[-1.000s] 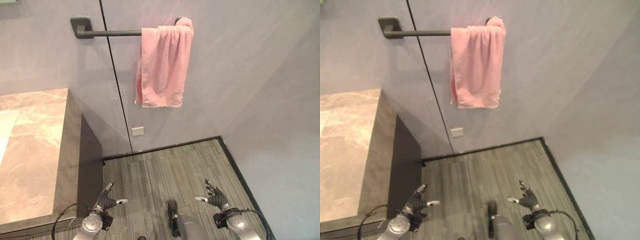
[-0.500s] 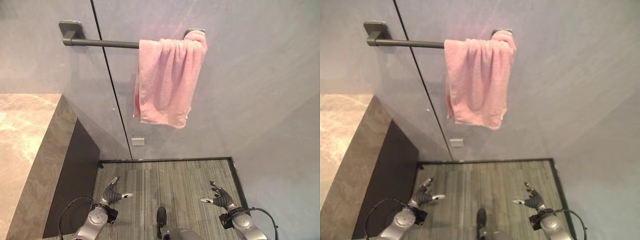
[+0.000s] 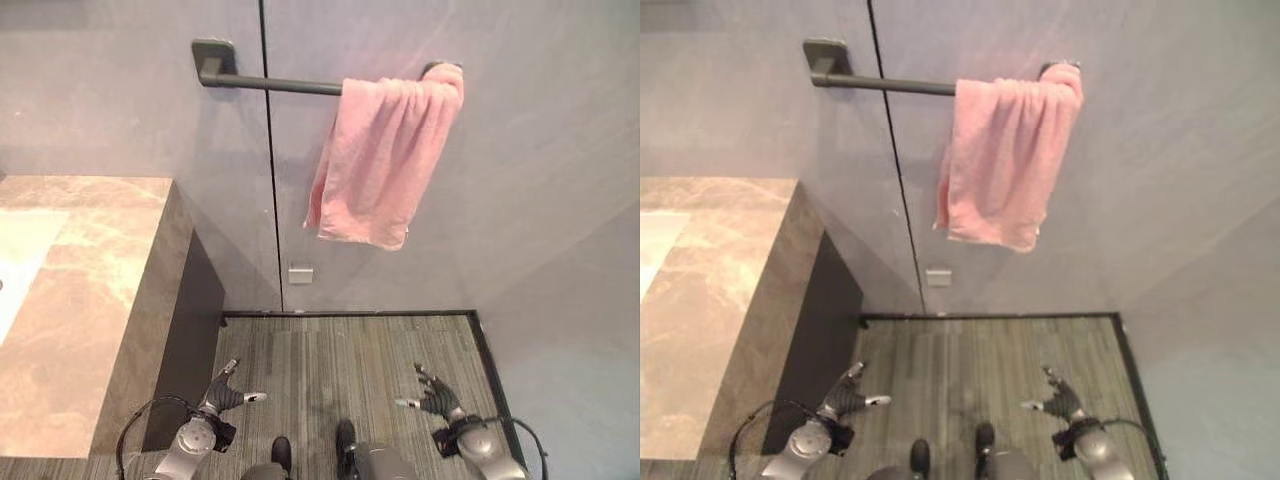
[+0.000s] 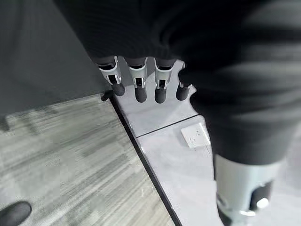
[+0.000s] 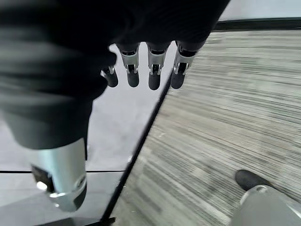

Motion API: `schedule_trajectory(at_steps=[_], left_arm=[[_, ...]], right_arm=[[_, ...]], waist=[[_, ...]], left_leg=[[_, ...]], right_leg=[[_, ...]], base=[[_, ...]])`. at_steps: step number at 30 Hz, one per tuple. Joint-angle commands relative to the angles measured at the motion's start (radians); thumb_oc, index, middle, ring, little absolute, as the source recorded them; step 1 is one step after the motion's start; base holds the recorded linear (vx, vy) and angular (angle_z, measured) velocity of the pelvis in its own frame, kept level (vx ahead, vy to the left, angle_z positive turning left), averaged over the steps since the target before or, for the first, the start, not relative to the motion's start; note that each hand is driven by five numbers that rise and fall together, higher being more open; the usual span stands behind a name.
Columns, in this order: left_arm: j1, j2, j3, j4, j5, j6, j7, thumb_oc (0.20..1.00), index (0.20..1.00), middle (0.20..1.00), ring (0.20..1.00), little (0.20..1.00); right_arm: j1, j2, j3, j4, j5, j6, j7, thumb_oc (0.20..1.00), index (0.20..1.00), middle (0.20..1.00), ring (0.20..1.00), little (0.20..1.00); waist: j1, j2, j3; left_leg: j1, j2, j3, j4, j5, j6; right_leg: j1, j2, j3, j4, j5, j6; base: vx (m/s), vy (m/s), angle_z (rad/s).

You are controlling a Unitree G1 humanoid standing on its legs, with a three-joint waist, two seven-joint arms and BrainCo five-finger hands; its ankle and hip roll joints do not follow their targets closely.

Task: Put brush and paste in cup on sink, flatten towel.

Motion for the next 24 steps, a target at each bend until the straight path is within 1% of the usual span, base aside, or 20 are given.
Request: schedule_trajectory(at_steps=[1, 2, 3, 4, 5, 6, 7, 8, 9, 10, 12, 14, 16, 17, 19, 20, 21, 22, 23, 24], left_arm=[[-0.002, 0.020, 0.020, -0.056, 0.039, -0.038, 0.014, 1.000, 1.000, 1.000, 1.000, 1.000], [0.003, 0.024, 0.025, -0.061, 0.040, -0.035, 0.011, 1.000, 1.000, 1.000, 1.000, 1.000], [0.006, 0.024, 0.026, -0.057, 0.043, -0.034, 0.012, 1.000, 1.000, 1.000, 1.000, 1.000], [0.018, 0.030, 0.032, -0.068, 0.050, -0.030, 0.006, 1.000, 1.000, 1.000, 1.000, 1.000], [0.024, 0.032, 0.038, -0.066, 0.048, -0.029, 0.006, 1.000, 1.000, 1.000, 1.000, 1.000], [0.026, 0.029, 0.042, -0.060, 0.045, -0.029, 0.008, 1.000, 1.000, 1.000, 1.000, 1.000], [0.023, 0.022, 0.043, -0.053, 0.037, -0.029, 0.009, 1.000, 1.000, 1.000, 1.000, 1.000], [0.024, 0.020, 0.051, -0.059, 0.025, -0.029, 0.016, 1.000, 1.000, 1.000, 1.000, 1.000], [0.019, 0.009, 0.048, -0.052, 0.040, -0.031, 0.020, 1.000, 1.000, 1.000, 1.000, 1.000], [0.019, 0.006, 0.050, -0.045, 0.040, -0.033, 0.023, 1.000, 1.000, 1.000, 1.000, 1.000], [0.023, -0.003, 0.050, -0.044, 0.030, -0.030, 0.018, 1.000, 1.000, 1.000, 1.000, 1.000], [0.023, -0.004, 0.050, -0.042, 0.030, -0.029, 0.017, 1.000, 1.000, 1.000, 1.000, 1.000], [0.018, -0.004, 0.046, -0.040, 0.031, -0.026, 0.018, 1.000, 1.000, 1.000, 1.000, 1.000], [0.009, -0.001, 0.045, -0.043, 0.027, -0.025, 0.021, 1.000, 1.000, 1.000, 1.000, 1.000], [-0.007, 0.003, 0.033, -0.040, 0.032, -0.023, 0.019, 1.000, 1.000, 1.000, 1.000, 1.000], [-0.010, 0.003, 0.032, -0.042, 0.034, -0.024, 0.017, 1.000, 1.000, 1.000, 1.000, 1.000], [-0.017, 0.003, 0.028, -0.045, 0.036, -0.025, 0.016, 1.000, 1.000, 1.000, 1.000, 1.000], [-0.017, 0.003, 0.028, -0.045, 0.036, -0.025, 0.016, 1.000, 1.000, 1.000, 1.000, 1.000], [-0.034, 0.003, 0.015, -0.045, 0.038, -0.028, 0.016, 1.000, 1.000, 1.000, 1.000, 1.000], [-0.043, 0.004, 0.007, -0.053, 0.034, -0.025, 0.019, 1.000, 1.000, 1.000, 1.000, 1.000]], right_arm=[[-0.037, 0.003, -0.005, -0.049, -0.006, -0.029, -0.005, 1.000, 1.000, 1.000, 1.000, 1.000], [-0.044, 0.012, 0.002, -0.057, -0.006, -0.028, -0.006, 1.000, 1.000, 1.000, 1.000, 1.000], [-0.042, 0.014, 0.005, -0.063, -0.004, -0.029, -0.004, 1.000, 1.000, 1.000, 1.000, 1.000], [-0.026, 0.010, 0.000, -0.102, 0.004, -0.029, 0.005, 1.000, 1.000, 1.000, 1.000, 1.000], [-0.015, 0.003, -0.001, -0.121, 0.005, -0.030, 0.006, 1.000, 1.000, 1.000, 1.000, 1.000], [-0.012, 0.003, -0.004, -0.120, 0.008, -0.030, 0.004, 1.000, 1.000, 1.000, 1.000, 1.000], [-0.009, -0.003, -0.006, -0.121, 0.013, -0.031, -0.001, 1.000, 1.000, 1.000, 1.000, 1.000], [-0.002, -0.006, -0.012, -0.132, 0.016, -0.029, -0.002, 1.000, 1.000, 1.000, 1.000, 1.000], [-0.001, -0.006, -0.013, -0.114, 0.017, -0.030, -0.006, 1.000, 1.000, 1.000, 1.000, 1.000], [-0.006, -0.007, -0.014, -0.107, 0.021, -0.028, -0.006, 1.000, 1.000, 1.000, 1.000, 1.000], [-0.011, -0.025, -0.018, -0.101, 0.014, -0.027, -0.009, 1.000, 1.000, 1.000, 1.000, 1.000], [-0.012, -0.028, -0.020, -0.098, 0.014, -0.027, -0.010, 1.000, 1.000, 1.000, 1.000, 1.000], [-0.021, -0.037, -0.029, -0.097, 0.016, -0.027, -0.020, 1.000, 1.000, 1.000, 1.000, 1.000], [-0.028, -0.045, -0.035, -0.104, 0.016, -0.028, -0.023, 1.000, 1.000, 1.000, 1.000, 1.000], [-0.034, -0.053, -0.029, -0.101, 0.008, -0.028, -0.023, 1.000, 1.000, 1.000, 1.000, 1.000], [-0.033, -0.055, -0.033, -0.100, 0.008, -0.028, -0.024, 1.000, 1.000, 1.000, 1.000, 1.000], [-0.033, -0.059, -0.037, -0.100, 0.009, -0.030, -0.025, 1.000, 1.000, 1.000, 1.000, 1.000], [-0.033, -0.059, -0.037, -0.100, 0.009, -0.030, -0.025, 1.000, 1.000, 1.000, 1.000, 1.000], [-0.039, -0.065, -0.036, -0.103, 0.011, -0.031, -0.026, 1.000, 1.000, 1.000, 1.000, 1.000], [-0.041, -0.068, -0.041, -0.101, 0.014, -0.032, -0.036, 1.000, 1.000, 1.000, 1.000, 1.000]], waist=[[-0.002, 0.017, 0.004], [-0.003, 0.028, 0.010], [-0.003, 0.032, 0.010], [-0.017, 0.038, 0.011], [-0.021, 0.039, 0.010], [-0.022, 0.040, 0.011], [-0.033, 0.037, 0.018], [-0.041, 0.031, 0.028], [-0.033, 0.014, 0.010], [-0.028, 0.013, 0.003], [-0.018, 0.015, -0.023], [-0.017, 0.016, -0.028], [-0.015, 0.019, -0.038], [-0.016, 0.020, -0.039], [-0.020, 0.022, -0.040], [-0.023, 0.024, -0.040], [-0.025, 0.023, -0.038], [-0.026, 0.023, -0.038], [-0.024, 0.019, -0.023], [-0.030, 0.017, -0.017]], left_leg=[[0.007, -0.010, -0.017, 0.040, 0.014, -0.064], [0.028, -0.005, -0.011, 0.030, 0.017, -0.055], [0.041, -0.001, -0.006, 0.025, 0.021, -0.055], [0.067, -0.002, -0.017, 0.012, 0.037, -0.056], [0.088, 0.002, -0.009, 0.002, 0.035, -0.061], [0.100, 0.008, -0.006, -0.004, 0.026, -0.063], [0.116, 0.008, -0.022, 0.007, 0.014, -0.070], [0.131, 0.007, -0.037, 0.021, 0.003, -0.075], [0.141, 0.011, -0.043, 0.030, -0.007, -0.085], [0.144, 0.017, -0.043, 0.027, -0.004, -0.090], [0.155, 0.041, -0.052, 0.018, 0.015, -0.109], [0.159, 0.047, -0.055, 0.014, 0.017, -0.112], [0.168, 0.065, -0.064, -0.002, 0.033, -0.123], [0.176, 0.079, -0.067, -0.020, 0.037, -0.129], [0.179, 0.094, -0.068, -0.025, 0.042, -0.137], [0.173, 0.096, -0.071, -0.015, 0.044, -0.144], [0.154, 0.096, -0.071, 0.038, 0.055, -0.156], [0.153, 0.096, -0.071, 0.039, 0.054, -0.156], [0.113, 0.083, -0.073, 0.121, 0.068, -0.169], [0.089, 0.107, -0.037, 0.108, 0.081, -0.168]], right_leg=[[0.101, -0.007, 0.046, -0.055, 0.128, 0.040], [0.078, -0.009, 0.033, 0.016, 0.154, 0.038], [0.069, -0.004, 0.019, 0.040, 0.152, 0.038], [0.039, 0.035, 0.025, 0.049, 0.144, 0.032], [0.024, 0.028, -0.015, -0.012, 0.137, 0.027], [0.015, 0.024, -0.036, -0.053, 0.140, 0.027], [-0.007, 0.022, -0.018, -0.134, 0.169, 0.040], [-0.023, 0.011, -0.011, -0.165, 0.208, 0.054], [0.031, 0.024, -0.010, -0.217, 0.187, 0.043], [0.043, 0.029, -0.012, -0.231, 0.191, 0.040], [0.072, 0.044, -0.029, -0.272, 0.180, 0.028], [0.079, 0.048, -0.033, -0.276, 0.176, 0.026], [0.087, 0.057, -0.040, -0.271, 0.160, 0.017], [0.083, 0.065, -0.051, -0.254, 0.141, 0.010], [0.085, 0.068, -0.061, -0.241, 0.119, 0.003], [0.090, 0.070, -0.068, -0.239, 0.109, -0.001], [0.097, 0.070, -0.072, -0.238, 0.102, -0.007], [0.097, 0.070, -0.073, -0.238, 0.102, -0.007], [0.110, 0.066, -0.080, -0.234, 0.097, -0.015], [0.116, 0.055, -0.089, -0.233, 0.094, -0.013]], base=[[0.09, 0.265, -0.51], [0.09, 0.252, -0.44], [0.13, 0.257, -0.37], [0.19, 0.163, -0.23], [0.21, 0.099, -0.19], [0.26, -0.007, -0.08], [0.29, -0.077, 0.01], [0.42, -0.173, 0.08], [0.35, -0.177, 0.14], [0.35, -0.223, 0.50], [0.22, -0.153, 0.66], [0.10, -0.069, 0.11], [0.11, -0.096, -0.15], [0.11, -0.111, -0.04], [0.10, -0.097, 0.17], [0.09, -0.087, 0.20], [0.06, -0.054, 0.10], [0.05, -0.051, 0.32], [0.01, -0.008, 0.36], [0.01, 0.032, 0.38]])
